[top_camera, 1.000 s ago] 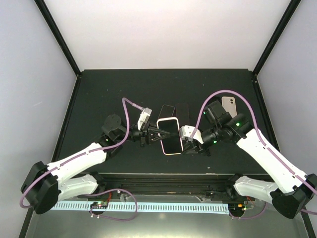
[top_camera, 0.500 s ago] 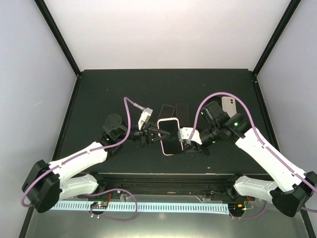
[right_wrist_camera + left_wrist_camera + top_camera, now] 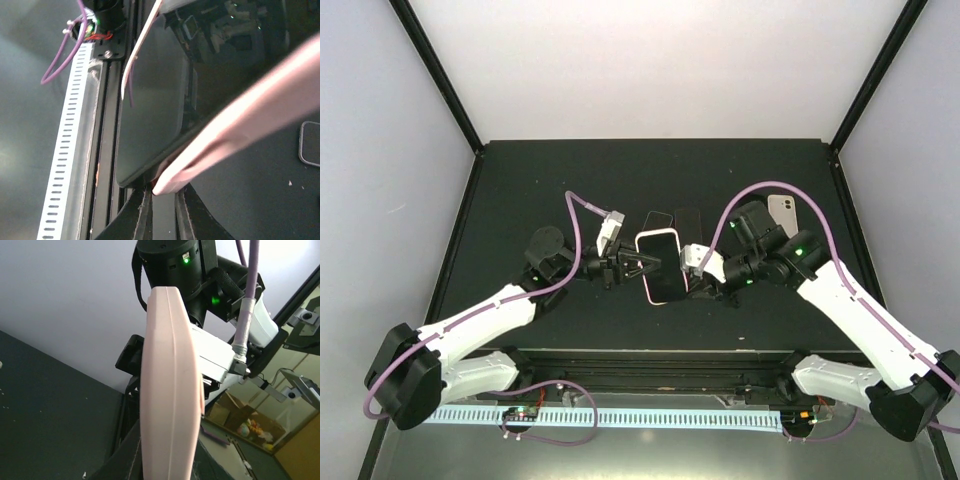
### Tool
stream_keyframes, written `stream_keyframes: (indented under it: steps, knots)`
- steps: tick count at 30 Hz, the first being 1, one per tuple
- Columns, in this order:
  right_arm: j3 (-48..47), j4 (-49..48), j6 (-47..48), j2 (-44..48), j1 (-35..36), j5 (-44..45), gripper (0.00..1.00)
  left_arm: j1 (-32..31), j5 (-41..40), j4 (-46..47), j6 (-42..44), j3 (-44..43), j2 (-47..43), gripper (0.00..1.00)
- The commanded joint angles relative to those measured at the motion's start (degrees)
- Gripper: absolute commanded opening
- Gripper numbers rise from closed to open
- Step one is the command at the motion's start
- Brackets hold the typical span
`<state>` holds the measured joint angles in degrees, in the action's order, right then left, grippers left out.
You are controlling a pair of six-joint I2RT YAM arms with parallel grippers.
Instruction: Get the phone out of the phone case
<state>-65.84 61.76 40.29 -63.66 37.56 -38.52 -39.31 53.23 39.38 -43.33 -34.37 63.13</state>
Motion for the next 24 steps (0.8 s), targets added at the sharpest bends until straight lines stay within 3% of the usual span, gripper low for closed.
stream_keyframes:
  steps: [1,10,20,24]
  knots:
    - [-1.0,-17.6,-9.2,0.8,-3.1,2.1,0.06,-1.6,5.0,3.4,-3.6,-3.4,-1.3,0.01]
    - [-2.3,-24.5,-20.6,-1.8,-7.9,-2.3,0.16,-1.7,4.5,6.8,-5.3,-1.8,-1.0,0.02]
    - [-5.0,-24.3,-24.3,-3.6,-8.4,-9.8,0.4,-1.6,4.2,8.1,-5.7,-0.6,-0.4,0.02]
    - [-7.0,-22.2,-24.1,-4.4,-8.4,-14.1,0.43,-1.6,4.1,8.3,-5.4,-0.4,0.3,0.02]
